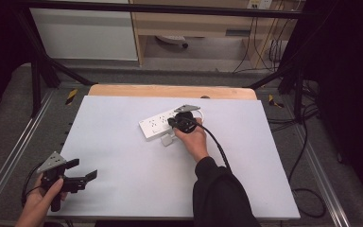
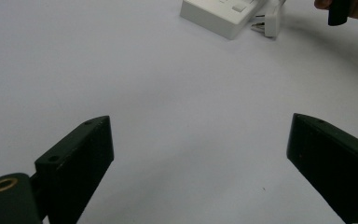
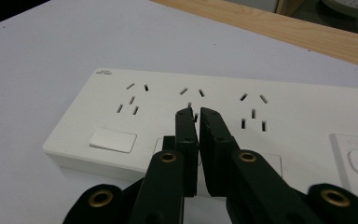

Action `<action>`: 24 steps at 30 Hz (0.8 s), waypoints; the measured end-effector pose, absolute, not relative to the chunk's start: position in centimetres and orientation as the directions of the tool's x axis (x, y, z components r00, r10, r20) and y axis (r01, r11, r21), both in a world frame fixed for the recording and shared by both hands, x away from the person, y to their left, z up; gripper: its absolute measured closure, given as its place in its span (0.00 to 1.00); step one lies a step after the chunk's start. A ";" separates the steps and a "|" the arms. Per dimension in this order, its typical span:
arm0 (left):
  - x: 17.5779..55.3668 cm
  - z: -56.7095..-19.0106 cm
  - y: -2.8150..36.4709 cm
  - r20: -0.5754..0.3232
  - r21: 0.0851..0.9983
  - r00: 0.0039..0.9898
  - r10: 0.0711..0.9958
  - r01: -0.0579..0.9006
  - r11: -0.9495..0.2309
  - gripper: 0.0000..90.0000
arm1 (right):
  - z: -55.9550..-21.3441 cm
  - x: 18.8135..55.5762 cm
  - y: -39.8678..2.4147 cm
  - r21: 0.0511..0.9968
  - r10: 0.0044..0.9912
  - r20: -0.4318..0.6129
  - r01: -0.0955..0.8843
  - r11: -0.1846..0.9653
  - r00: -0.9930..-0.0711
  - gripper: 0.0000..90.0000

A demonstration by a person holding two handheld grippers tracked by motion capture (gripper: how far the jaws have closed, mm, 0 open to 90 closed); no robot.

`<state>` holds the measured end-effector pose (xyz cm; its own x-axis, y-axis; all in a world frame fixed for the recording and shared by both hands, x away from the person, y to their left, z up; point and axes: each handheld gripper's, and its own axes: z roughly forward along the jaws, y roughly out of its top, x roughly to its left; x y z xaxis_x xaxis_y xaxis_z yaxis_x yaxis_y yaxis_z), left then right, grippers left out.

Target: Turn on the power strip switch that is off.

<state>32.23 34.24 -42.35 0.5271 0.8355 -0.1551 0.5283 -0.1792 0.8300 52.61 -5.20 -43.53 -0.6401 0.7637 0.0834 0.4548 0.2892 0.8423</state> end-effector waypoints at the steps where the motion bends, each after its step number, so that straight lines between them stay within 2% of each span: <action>1: 32.2 -42.4 34.2 -0.155 0.830 0.528 0.835 0.528 -0.180 0.08 | -43.6 52.6 -5.1 0.842 0.763 0.082 0.454 0.291 -0.641 0.98; 24: 32.2 -42.4 34.2 -0.155 0.829 0.530 0.834 0.529 -0.183 0.08 | -44.4 52.7 -4.8 0.848 0.773 0.058 0.440 0.295 -0.631 1.00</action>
